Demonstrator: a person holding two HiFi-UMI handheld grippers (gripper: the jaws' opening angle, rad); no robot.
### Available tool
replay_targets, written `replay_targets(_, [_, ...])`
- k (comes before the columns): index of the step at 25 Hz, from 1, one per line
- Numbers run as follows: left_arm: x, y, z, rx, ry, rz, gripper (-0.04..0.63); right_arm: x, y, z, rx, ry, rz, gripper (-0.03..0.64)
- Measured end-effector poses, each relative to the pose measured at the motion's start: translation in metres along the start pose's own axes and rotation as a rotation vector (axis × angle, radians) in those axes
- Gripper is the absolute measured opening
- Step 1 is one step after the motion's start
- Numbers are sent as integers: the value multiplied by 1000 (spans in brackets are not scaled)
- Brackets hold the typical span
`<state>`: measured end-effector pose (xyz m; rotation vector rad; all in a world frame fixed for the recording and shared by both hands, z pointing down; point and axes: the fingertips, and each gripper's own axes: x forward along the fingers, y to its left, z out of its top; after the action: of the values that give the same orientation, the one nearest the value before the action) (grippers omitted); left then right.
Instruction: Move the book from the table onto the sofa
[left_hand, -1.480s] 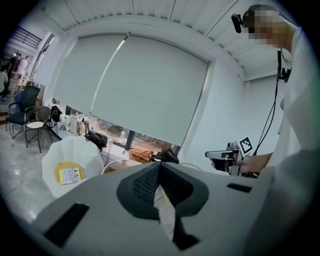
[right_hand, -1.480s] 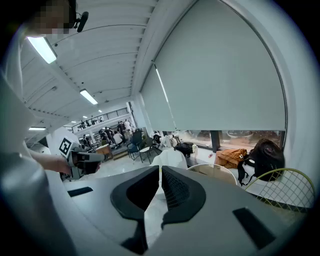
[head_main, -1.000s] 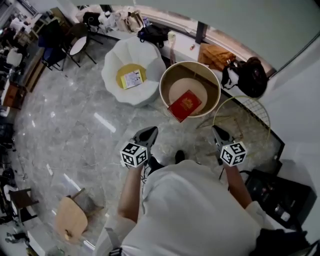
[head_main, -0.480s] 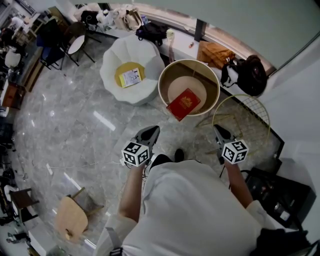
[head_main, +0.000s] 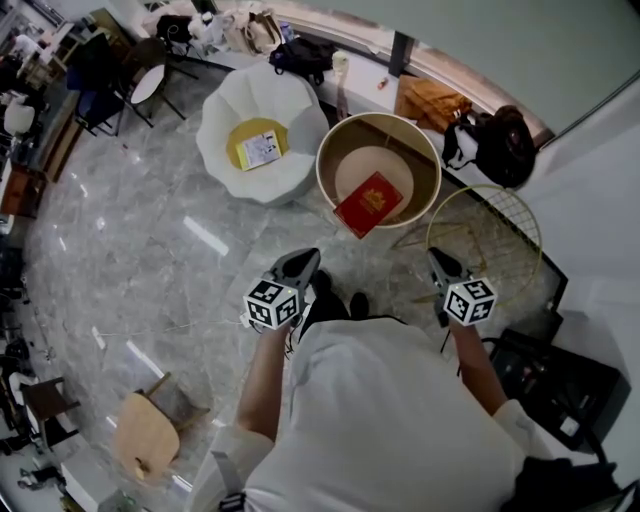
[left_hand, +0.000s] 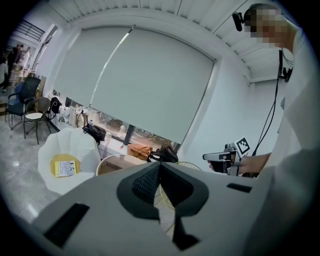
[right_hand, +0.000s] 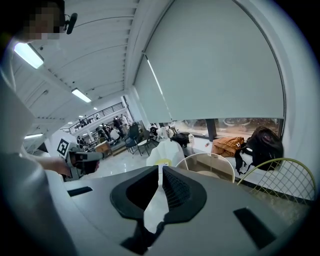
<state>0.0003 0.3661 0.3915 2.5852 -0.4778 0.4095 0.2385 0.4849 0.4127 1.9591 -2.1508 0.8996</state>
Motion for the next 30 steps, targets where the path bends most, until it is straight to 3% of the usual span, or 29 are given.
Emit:
replay_targets(5, [12, 19, 5, 1, 24, -29, 2, 14, -6, 0, 19, 15, -37, 46])
replay_targets(11, [23, 51, 21, 53, 78, -82, 2, 36, -1, 4, 51, 30, -82, 46])
replay_targets(18, [38, 99, 36, 49, 121, -132, 2, 77, 9, 13, 90, 35, -132, 48])
replay_targets(30, [64, 156, 43, 122, 222, -251, 2, 145, 36, 12, 169, 53, -166, 48])
